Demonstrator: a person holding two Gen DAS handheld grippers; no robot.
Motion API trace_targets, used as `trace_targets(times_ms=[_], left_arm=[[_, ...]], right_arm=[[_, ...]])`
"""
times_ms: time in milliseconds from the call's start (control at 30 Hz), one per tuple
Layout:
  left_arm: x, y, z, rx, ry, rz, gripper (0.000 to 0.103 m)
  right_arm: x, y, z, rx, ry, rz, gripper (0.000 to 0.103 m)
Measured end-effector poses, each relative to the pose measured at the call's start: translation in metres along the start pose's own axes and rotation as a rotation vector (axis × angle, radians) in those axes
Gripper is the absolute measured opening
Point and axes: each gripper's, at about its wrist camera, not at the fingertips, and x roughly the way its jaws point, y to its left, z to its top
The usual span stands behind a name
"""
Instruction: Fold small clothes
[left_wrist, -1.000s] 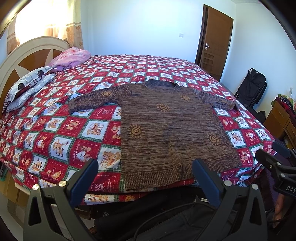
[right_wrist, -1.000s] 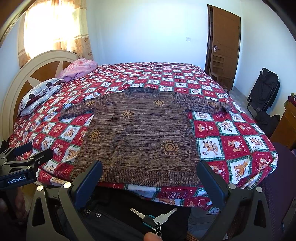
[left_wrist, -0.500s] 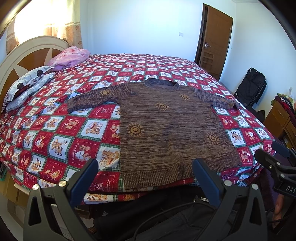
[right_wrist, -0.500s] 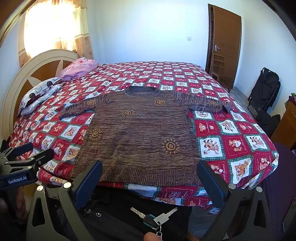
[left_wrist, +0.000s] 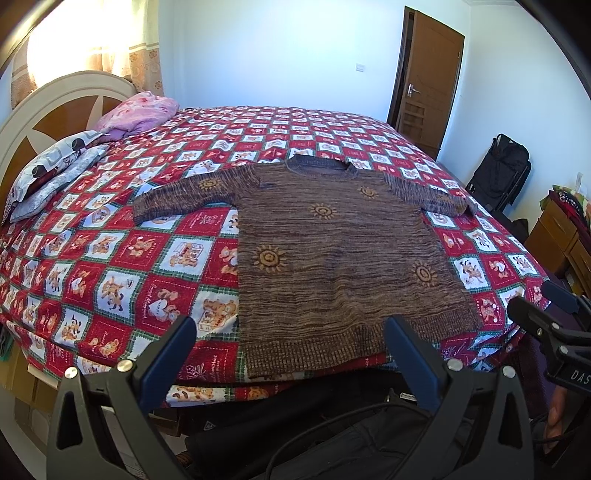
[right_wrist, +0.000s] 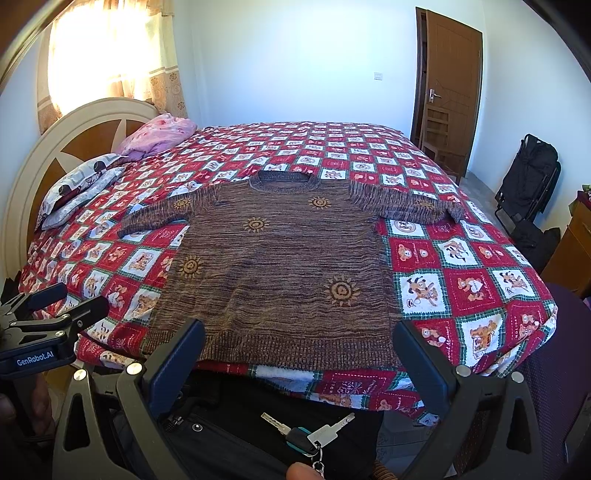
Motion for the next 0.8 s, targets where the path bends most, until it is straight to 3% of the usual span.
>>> trace_targets(times_ms=[367, 800], left_arm=[[0.005, -0.001, -0.002, -0.001, 0.015, -0.017, 0.103], [0.041, -0.003, 0.006, 0.035, 0.092, -0.131, 0.103]], right_arm=[[0.006, 0.000, -0.002, 0.003, -0.009, -0.007, 0.102], [0.057, -0.025, -0.002, 0.045, 0.055, -0.024, 0.102]])
